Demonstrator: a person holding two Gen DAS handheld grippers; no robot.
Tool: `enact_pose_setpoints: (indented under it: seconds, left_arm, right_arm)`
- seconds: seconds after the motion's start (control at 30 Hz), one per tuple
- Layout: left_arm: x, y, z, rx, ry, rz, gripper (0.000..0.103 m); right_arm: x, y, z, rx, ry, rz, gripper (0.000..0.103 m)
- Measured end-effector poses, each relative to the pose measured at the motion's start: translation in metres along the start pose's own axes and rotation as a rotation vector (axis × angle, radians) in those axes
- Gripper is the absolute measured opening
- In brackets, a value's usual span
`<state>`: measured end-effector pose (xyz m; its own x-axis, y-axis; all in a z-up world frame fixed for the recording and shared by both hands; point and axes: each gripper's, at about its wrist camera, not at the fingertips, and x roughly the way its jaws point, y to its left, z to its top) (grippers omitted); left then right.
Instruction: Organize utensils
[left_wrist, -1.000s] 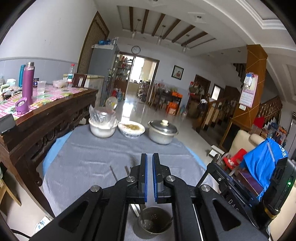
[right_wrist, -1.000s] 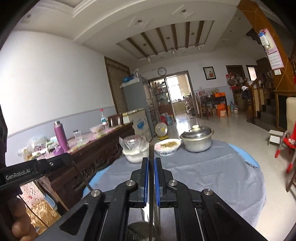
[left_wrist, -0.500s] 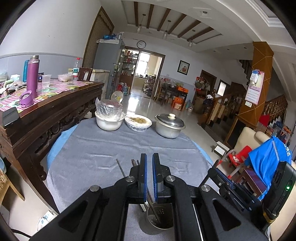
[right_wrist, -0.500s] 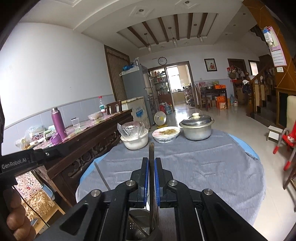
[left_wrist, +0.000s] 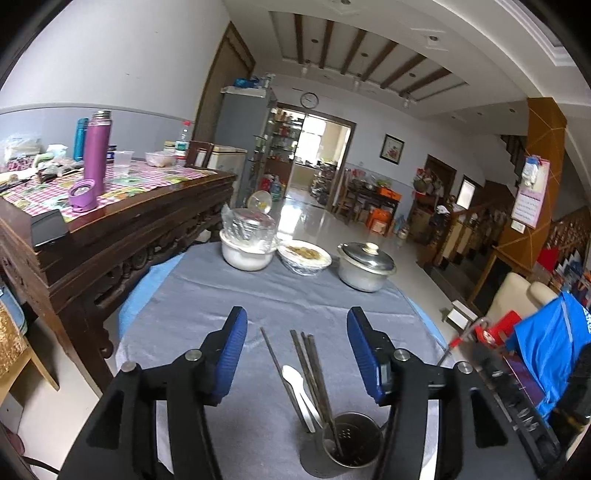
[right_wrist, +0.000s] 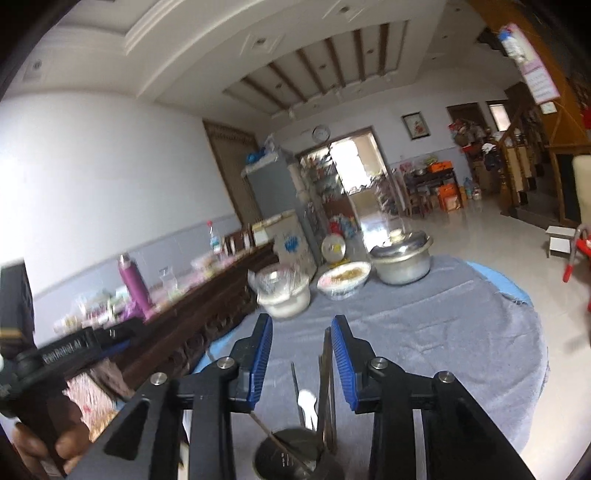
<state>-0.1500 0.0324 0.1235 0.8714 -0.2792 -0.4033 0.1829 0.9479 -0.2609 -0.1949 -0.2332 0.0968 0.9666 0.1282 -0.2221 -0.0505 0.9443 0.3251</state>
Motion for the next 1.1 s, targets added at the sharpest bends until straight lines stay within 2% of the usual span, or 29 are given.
enact_pose_setpoints:
  seconds: [0.1, 0.2, 0.47, 0.67, 0.83, 0.93, 1.1]
  left_arm:
    - [0.000, 0.006, 0.000, -0.012, 0.002, 0.013, 0.064]
    - [0.003, 0.011, -0.002, -0.015, 0.009, 0.025, 0.066]
    - [0.022, 0.031, -0.023, -0.015, 0.099, 0.092, 0.067]
    - [0.049, 0.037, -0.058, 0.020, 0.242, 0.123, 0.067]
    - [0.076, 0.038, -0.088, 0.017, 0.375, 0.105, 0.067]
    - [0.087, 0.039, -0.096, 0.002, 0.418, 0.086, 0.067]
    - [0.093, 0.037, -0.099, 0.007, 0.422, 0.071, 0.067]
  right_arm:
    - [-0.004, -0.014, 0.004, 0.047, -0.025, -0.045, 0.036]
    - [-0.001, -0.032, 0.004, 0.105, -0.002, -0.080, 0.036]
    - [0.029, -0.071, -0.024, 0.207, 0.166, -0.149, 0.036]
    - [0.065, -0.081, -0.063, 0.218, 0.340, -0.143, 0.036]
    - [0.090, -0.084, -0.096, 0.233, 0.451, -0.116, 0.036]
    - [0.099, -0.085, -0.105, 0.254, 0.484, -0.088, 0.036]
    - [0.108, -0.084, -0.113, 0.262, 0.504, -0.049, 0.036]
